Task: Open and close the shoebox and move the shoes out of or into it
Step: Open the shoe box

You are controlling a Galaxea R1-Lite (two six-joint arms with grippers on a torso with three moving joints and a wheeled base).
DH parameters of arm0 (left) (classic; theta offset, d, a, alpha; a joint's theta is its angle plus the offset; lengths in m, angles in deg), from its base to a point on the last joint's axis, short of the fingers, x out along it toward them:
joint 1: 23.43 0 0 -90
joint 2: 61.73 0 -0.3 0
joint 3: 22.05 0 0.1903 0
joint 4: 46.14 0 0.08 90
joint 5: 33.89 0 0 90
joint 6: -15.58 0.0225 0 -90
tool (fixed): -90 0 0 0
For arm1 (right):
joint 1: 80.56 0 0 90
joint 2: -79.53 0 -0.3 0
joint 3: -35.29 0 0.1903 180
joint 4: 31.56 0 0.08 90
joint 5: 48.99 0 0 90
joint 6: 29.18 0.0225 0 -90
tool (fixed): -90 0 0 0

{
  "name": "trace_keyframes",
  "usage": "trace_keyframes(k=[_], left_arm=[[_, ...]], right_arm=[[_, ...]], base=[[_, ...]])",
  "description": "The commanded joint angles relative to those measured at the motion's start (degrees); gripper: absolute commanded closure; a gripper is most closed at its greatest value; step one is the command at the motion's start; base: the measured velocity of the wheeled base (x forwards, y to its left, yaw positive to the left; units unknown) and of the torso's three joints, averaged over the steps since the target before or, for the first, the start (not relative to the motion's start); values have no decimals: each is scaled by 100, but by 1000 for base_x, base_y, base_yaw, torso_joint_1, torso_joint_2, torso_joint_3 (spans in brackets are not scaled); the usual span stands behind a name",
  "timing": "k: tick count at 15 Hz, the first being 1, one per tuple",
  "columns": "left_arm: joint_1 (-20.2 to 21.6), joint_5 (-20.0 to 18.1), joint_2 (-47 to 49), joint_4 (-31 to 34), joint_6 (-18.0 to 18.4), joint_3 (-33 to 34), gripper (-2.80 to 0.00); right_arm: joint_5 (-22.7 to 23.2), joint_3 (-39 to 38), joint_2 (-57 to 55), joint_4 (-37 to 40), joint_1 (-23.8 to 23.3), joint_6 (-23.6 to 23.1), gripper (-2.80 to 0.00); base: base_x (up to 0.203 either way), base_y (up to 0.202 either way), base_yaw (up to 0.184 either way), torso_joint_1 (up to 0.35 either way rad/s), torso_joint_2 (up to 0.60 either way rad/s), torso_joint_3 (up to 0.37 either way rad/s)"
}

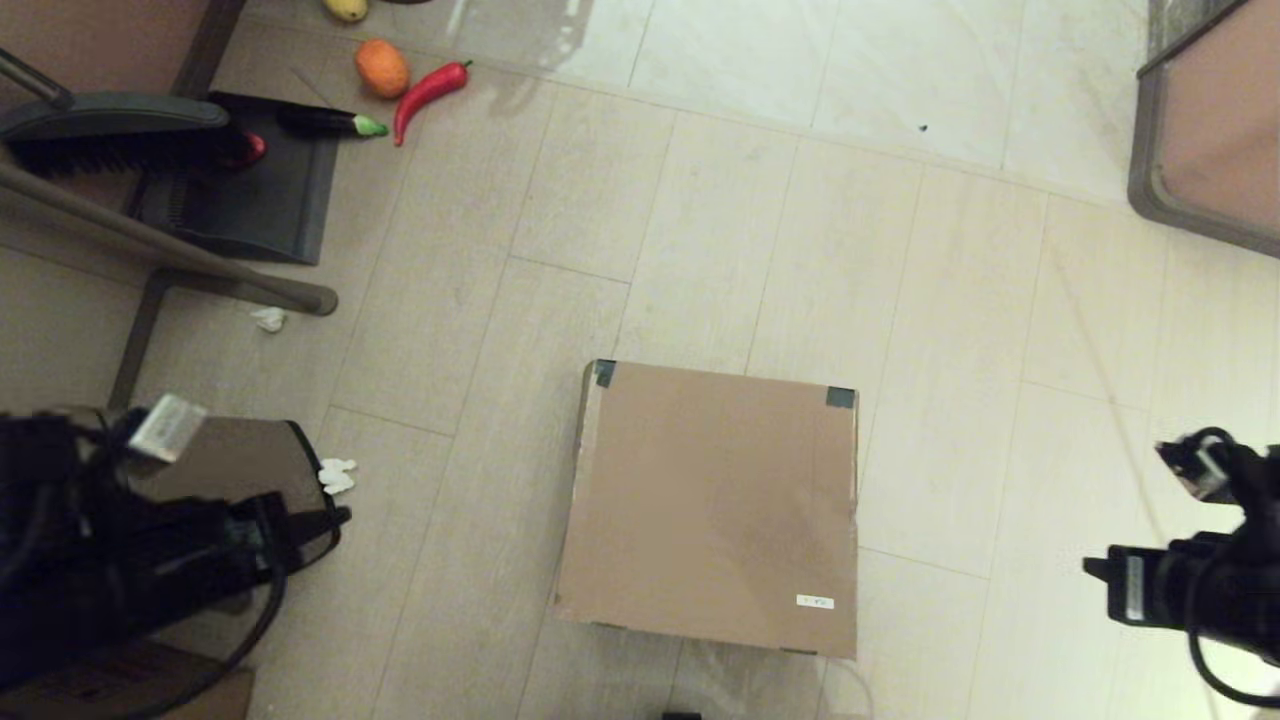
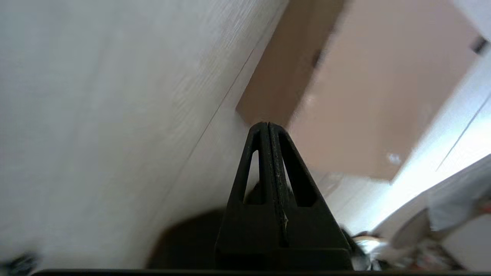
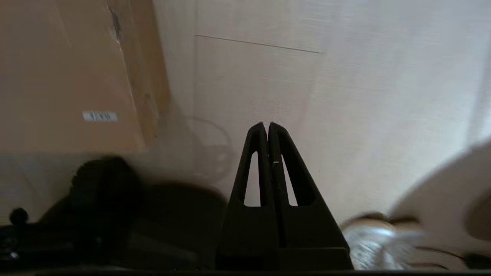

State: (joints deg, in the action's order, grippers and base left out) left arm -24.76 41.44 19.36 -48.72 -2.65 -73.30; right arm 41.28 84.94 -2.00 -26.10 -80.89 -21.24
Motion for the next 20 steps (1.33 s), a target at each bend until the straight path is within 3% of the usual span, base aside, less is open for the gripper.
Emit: trace_keyframes(k=[1, 3, 5, 8, 10, 13, 20], left_arm=[[-106, -248, 2657, -1505, -136, -238, 0], [-289, -514, 3752, -2481, -333, -602, 0], [-642, -603, 4493, -3010, -553, -1245, 0], [-1072, -182, 5181, -3242, -691, -2173, 0], [-1294, -103, 5385, -3265, -732, -2468, 0], [-1588, -101, 5519, -3262, -932, -2761, 0], [-1661, -72, 5808, -3232, -955, -3163, 0]], right_arm=[[396, 11, -1727, -1079, 15, 47, 0], [774, 24, -2854, -2252, 23, 128, 0], [944, 22, -3967, -3657, 30, 171, 0], [1092, -15, -5174, -5726, 199, 250, 0], [1115, 54, -5243, -5917, 487, 616, 0], [1106, 209, -5273, -5908, 768, 758, 0], [1062, 789, -5664, -5865, 907, 971, 0]], base=[[0, 0, 0, 0, 0, 0], [0, 0, 0, 0, 0, 0], [0, 0, 0, 0, 0, 0], [0, 0, 0, 0, 0, 0], [0, 0, 0, 0, 0, 0], [0, 0, 0, 0, 0, 0], [0, 0, 0, 0, 0, 0]])
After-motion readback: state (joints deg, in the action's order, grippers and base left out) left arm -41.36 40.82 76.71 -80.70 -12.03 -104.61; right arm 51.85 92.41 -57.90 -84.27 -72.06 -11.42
